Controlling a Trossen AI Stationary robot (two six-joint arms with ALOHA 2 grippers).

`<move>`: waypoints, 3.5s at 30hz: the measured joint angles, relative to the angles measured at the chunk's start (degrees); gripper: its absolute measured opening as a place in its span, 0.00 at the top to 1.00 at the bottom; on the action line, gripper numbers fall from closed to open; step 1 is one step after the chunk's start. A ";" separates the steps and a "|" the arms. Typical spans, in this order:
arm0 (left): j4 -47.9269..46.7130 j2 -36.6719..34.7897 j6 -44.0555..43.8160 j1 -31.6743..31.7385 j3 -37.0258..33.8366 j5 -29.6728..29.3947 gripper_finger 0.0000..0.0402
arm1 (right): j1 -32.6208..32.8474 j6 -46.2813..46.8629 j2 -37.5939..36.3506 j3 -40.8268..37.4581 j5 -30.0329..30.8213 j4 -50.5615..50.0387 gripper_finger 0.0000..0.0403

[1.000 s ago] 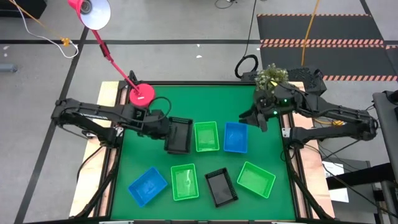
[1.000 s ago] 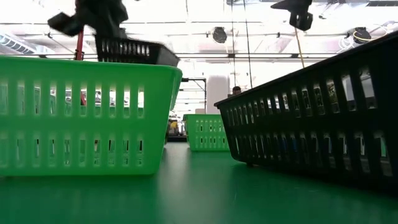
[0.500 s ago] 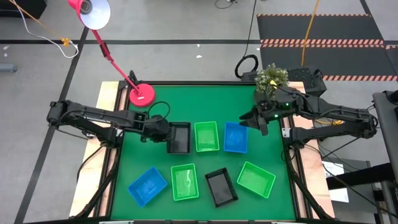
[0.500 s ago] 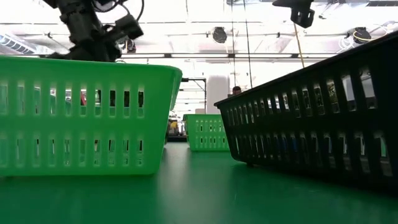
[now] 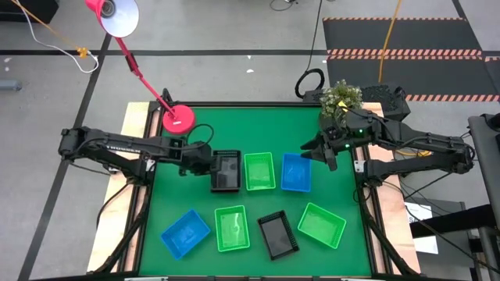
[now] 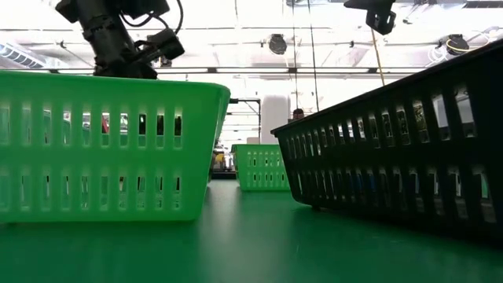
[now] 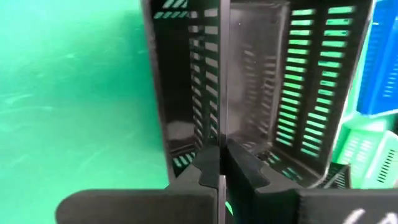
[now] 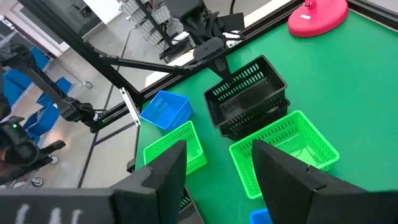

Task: Stack baskets by color
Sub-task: Stack the top black bin on the middle black bin, then stack the bottom right green bin on the top green bin

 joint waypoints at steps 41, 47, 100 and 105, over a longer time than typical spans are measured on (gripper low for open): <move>3.83 0.07 7.59 4.84 -8.00 -0.55 0.68 | -6.51 -3.43 0.00 0.00 -1.68 -0.96 0.56; 3.79 -1.70 7.93 4.82 -6.57 -0.49 0.63 | -6.51 -3.35 0.00 0.00 -1.71 -5.33 0.56; 14.22 -13.99 29.27 -16.75 -5.55 -2.83 0.71 | 37.47 45.02 20.72 3.91 4.69 -29.47 0.71; 14.22 -13.99 30.86 -16.60 -5.55 -4.33 0.71 | 41.98 40.60 20.74 3.77 11.18 -35.17 0.59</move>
